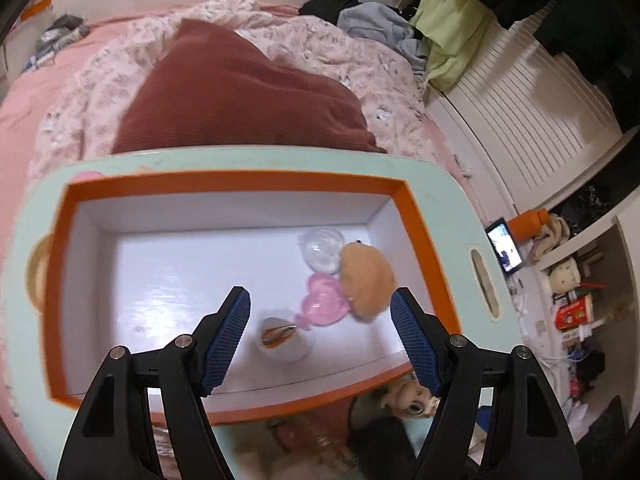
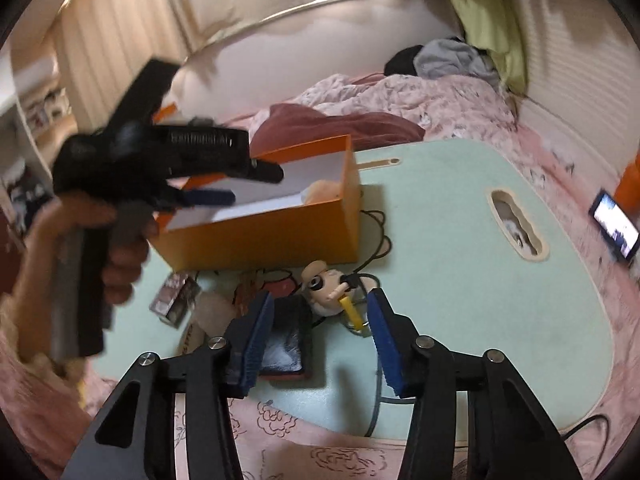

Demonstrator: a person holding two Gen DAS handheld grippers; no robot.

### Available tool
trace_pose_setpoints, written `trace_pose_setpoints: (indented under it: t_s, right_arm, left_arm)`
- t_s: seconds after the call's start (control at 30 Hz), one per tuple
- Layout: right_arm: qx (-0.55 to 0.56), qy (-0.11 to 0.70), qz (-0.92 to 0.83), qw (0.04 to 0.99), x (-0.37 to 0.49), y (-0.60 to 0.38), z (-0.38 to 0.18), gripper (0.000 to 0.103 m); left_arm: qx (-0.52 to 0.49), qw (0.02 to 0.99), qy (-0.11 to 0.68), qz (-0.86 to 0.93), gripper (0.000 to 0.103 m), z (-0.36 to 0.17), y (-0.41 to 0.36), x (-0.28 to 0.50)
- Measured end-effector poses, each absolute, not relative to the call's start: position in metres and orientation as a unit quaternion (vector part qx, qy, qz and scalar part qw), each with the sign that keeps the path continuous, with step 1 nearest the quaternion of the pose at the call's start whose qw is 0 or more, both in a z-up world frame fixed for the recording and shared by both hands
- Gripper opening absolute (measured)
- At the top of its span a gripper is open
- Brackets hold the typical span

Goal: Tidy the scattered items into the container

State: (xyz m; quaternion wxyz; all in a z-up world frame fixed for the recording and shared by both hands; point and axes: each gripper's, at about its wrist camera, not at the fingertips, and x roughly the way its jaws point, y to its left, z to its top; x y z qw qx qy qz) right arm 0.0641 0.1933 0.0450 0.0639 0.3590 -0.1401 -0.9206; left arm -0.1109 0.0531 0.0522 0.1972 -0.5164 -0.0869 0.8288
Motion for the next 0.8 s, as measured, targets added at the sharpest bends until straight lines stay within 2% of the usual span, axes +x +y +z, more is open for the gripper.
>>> trace_pose_setpoints:
  t_s: [0.13, 0.2, 0.37, 0.57, 0.63, 0.7, 0.8]
  right_arm:
    - [0.366, -0.158, -0.914, 0.068, 0.061, 0.198, 0.042, 0.048]
    - [0.369, -0.156, -0.913, 0.071, 0.059, 0.196, 0.041, 0.048]
    - [0.369, -0.156, -0.913, 0.071, 0.059, 0.195, 0.041, 0.048]
    - [0.370, -0.155, -0.913, 0.071, 0.059, 0.194, 0.041, 0.048]
    - [0.371, -0.155, -0.913, 0.072, 0.059, 0.194, 0.041, 0.048]
    - [0.374, -0.154, -0.911, 0.073, 0.058, 0.192, 0.040, 0.048]
    - [0.375, -0.153, -0.911, 0.073, 0.057, 0.192, 0.039, 0.048]
  left_arm:
    - [-0.524, 0.160, -0.043, 0.836, 0.052, 0.046, 0.063, -0.123]
    - [-0.538, 0.154, -0.028, 0.828, 0.038, 0.040, 0.066, -0.129]
    - [-0.563, 0.154, -0.011, 0.812, 0.038, 0.029, 0.078, -0.135]
    - [-0.589, 0.183, -0.047, 0.786, 0.038, 0.024, 0.081, -0.138]
    - [-0.598, 0.194, -0.060, 0.776, 0.040, 0.021, 0.080, -0.140]
    - [-0.595, 0.195, -0.052, 0.778, 0.048, 0.020, 0.080, -0.140]
    - [-0.585, 0.190, -0.046, 0.787, 0.050, 0.022, 0.077, -0.139]
